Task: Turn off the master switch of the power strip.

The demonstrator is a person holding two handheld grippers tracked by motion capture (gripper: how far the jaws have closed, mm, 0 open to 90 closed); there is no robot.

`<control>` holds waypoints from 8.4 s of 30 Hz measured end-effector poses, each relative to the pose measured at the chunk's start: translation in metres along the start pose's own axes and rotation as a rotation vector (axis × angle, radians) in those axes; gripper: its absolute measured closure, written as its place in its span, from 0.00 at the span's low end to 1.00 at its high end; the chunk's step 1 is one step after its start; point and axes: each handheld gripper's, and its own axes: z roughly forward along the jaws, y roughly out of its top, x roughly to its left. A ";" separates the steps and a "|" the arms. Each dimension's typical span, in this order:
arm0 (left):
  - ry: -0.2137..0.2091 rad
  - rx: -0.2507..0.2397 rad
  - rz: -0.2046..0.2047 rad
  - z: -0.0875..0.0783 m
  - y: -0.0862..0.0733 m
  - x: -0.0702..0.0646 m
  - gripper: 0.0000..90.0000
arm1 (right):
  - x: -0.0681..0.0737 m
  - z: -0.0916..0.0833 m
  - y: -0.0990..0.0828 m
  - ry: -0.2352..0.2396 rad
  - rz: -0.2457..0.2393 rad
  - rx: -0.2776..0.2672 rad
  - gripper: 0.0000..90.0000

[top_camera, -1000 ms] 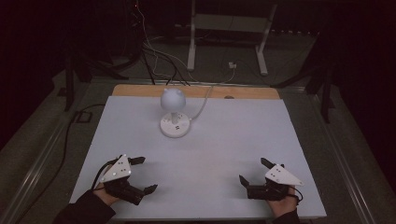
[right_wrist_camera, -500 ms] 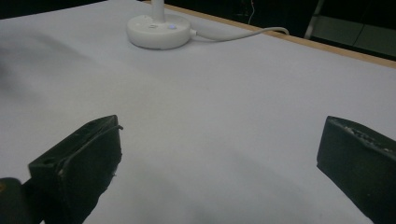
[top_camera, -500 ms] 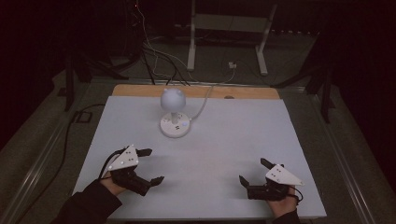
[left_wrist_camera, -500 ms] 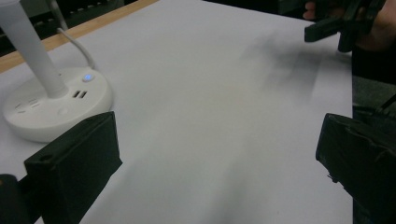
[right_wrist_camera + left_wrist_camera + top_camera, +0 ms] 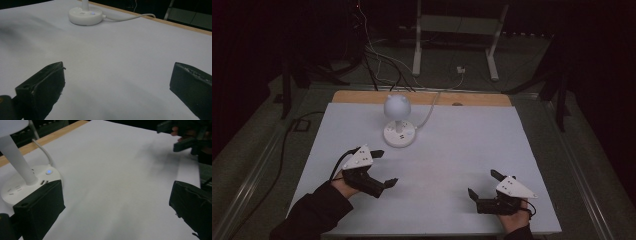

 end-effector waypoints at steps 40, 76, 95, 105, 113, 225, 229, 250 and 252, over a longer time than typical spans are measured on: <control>0.227 -0.056 -0.127 0.074 0.037 0.008 0.00 | -0.002 -0.003 0.001 0.012 0.014 -0.019 0.00; 0.443 -0.030 -0.161 0.123 0.039 0.027 0.40 | -0.004 -0.005 0.001 0.027 0.028 -0.032 0.00; 0.474 0.000 -0.180 0.141 0.034 0.046 0.93 | -0.005 -0.006 0.000 0.027 0.036 -0.036 0.00; 0.527 0.025 -0.153 0.150 0.026 0.053 1.00 | -0.005 -0.006 0.000 0.028 0.037 -0.035 0.00; 0.586 0.061 -0.158 0.159 0.020 0.054 1.00 | -0.005 -0.006 0.000 0.028 0.036 -0.034 0.00; 0.627 0.281 -0.020 0.181 0.027 0.064 1.00 | -0.005 -0.005 0.000 0.035 0.037 -0.024 0.00; 0.644 0.251 -0.019 0.180 0.028 0.060 1.00 | -0.006 -0.005 -0.001 0.034 0.043 -0.025 0.00; 0.606 0.191 0.001 0.167 0.039 0.050 1.00 | -0.006 -0.008 0.001 0.027 0.040 -0.047 0.00; 0.604 0.177 -0.024 0.165 0.041 0.050 1.00 | -0.007 -0.008 0.000 0.027 0.043 -0.046 0.00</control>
